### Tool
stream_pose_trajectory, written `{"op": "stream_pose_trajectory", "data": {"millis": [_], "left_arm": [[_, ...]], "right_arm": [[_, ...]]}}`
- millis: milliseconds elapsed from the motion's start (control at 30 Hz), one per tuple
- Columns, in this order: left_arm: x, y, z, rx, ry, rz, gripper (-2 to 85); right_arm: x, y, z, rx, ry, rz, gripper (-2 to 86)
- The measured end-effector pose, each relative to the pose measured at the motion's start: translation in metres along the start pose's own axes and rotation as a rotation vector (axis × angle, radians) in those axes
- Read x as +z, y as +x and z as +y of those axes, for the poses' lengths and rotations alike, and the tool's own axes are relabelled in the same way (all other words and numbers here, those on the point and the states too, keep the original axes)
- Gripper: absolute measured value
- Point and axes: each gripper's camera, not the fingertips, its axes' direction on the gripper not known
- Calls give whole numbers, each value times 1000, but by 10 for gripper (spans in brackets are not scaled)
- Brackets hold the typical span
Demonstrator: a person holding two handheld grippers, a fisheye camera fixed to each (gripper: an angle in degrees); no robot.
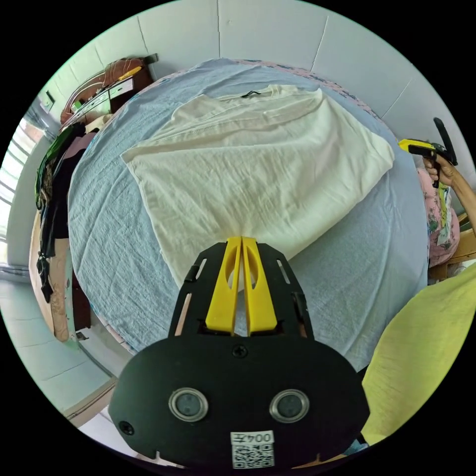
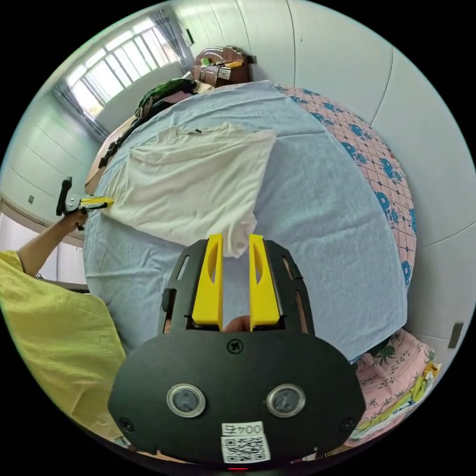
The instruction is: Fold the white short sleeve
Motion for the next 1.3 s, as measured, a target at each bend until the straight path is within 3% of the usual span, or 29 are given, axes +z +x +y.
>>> {"op": "stream_pose_trajectory", "data": {"millis": [233,467,733,900,1067,1300], "left_arm": [[19,-13,-19,-9,-79,15,7],[36,-20,-33,-2,-123,-14,6],[51,-33,-40,6,-139,-30,5],[58,-47,-40,-5,-128,-11,7],[66,-59,-42,2,-122,-14,6],[73,-76,-42,-13,-113,-17,5]], "right_arm": [[4,-7,39,-147,66,56,71],[0,10,27,-320,-27,-27,81],[-31,18,9,-442,-87,23,0],[-13,48,23,-330,-110,-25,9],[-38,70,24,-170,-129,-62,73],[-101,66,-7,-62,94,-49,60]]}}
